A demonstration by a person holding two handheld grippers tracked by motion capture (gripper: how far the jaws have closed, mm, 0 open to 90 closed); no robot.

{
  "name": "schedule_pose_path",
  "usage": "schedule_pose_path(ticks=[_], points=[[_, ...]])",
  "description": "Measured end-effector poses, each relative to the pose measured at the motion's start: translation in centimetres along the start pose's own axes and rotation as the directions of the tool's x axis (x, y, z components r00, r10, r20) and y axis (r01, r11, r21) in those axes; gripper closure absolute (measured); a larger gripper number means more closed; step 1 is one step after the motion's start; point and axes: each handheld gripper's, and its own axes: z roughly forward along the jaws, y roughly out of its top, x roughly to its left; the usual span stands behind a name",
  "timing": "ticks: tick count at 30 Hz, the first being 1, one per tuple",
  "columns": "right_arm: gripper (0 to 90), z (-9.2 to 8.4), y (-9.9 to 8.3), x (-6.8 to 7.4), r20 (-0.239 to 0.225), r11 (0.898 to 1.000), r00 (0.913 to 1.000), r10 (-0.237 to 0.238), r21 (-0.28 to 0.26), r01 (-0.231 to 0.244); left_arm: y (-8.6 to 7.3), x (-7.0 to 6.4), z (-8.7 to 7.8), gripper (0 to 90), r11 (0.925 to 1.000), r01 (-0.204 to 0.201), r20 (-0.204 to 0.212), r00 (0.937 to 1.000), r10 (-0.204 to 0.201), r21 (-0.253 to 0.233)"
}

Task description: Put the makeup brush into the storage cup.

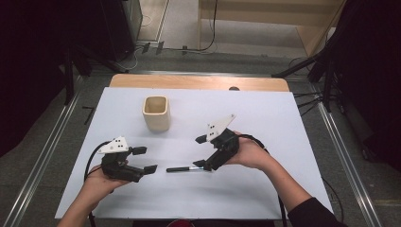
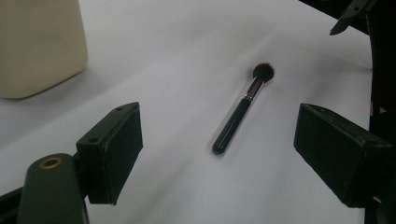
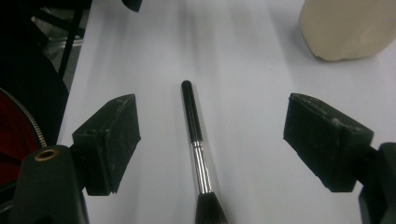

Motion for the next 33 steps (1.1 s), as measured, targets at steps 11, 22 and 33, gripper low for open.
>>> schedule_pose_path(ticks=[11,22,33], points=[[20.0,0.7,0.6,-0.2,0.008,0.986,0.9996,-0.027,0.168,0.025,-0.1,0.0,0.2,16.3,0.9999,-0.006,-0.004,1.0,0.006,0.016],[22.3,1.2,1.3,-0.1,0.007,0.963,0.9989,-0.047,0.268,0.043,-0.1,0.0,0.2,16.2,0.9998,-0.004,-0.002,1.0,0.004,0.02],[23.0,1.9,2.2,0.4,-0.014,0.933,0.9965,-0.082,0.351,0.082,-0.1,0.0,0.2,16.2,0.9997,-0.004,0.0,1.0,0.004,0.024]])
